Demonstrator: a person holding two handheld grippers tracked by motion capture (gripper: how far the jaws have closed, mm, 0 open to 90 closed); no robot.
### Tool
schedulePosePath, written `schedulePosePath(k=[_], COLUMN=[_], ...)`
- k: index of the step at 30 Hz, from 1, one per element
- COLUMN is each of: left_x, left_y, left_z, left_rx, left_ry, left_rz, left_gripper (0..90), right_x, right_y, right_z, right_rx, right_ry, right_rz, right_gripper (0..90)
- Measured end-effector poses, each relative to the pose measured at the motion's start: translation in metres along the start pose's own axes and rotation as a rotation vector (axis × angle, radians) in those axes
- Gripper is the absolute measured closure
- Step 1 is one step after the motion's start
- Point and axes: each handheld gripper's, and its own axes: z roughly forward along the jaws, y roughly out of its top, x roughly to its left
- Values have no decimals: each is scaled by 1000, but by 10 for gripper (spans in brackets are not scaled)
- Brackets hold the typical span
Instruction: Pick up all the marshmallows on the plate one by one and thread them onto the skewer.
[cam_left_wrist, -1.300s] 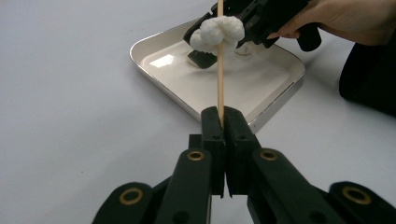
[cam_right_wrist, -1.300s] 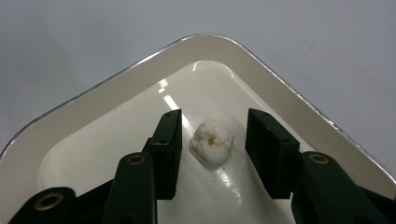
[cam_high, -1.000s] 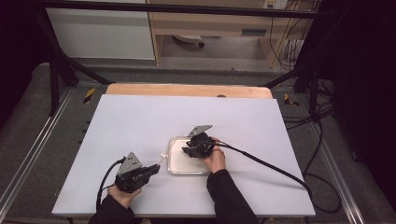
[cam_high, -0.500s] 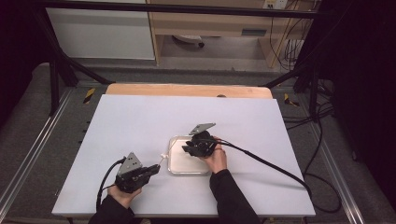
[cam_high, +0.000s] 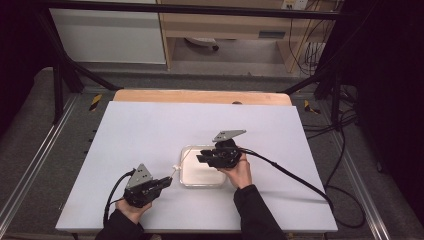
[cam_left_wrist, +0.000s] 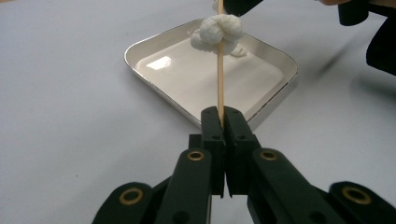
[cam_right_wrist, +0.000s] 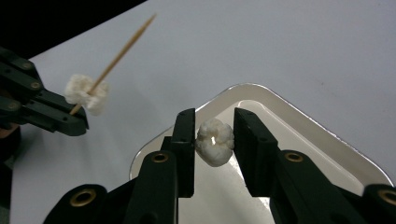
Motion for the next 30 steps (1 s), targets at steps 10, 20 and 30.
schedulePosePath(k=[10,20,30], left_x=[-3,-5,-8], left_y=[0,0,0], left_z=[1,2,2], left_rx=[-6,-5,-15], left_ry=[-10,-18,-29], left_rz=[8,14,25], left_gripper=[881,881,881], right_x=[4,5,3], right_y=[3,9,17], right_z=[-31,-52,-59], right_rx=[-87,-172,-239], right_ry=[54,110,186], right_rz=[29,79,150], right_gripper=[705,704,706])
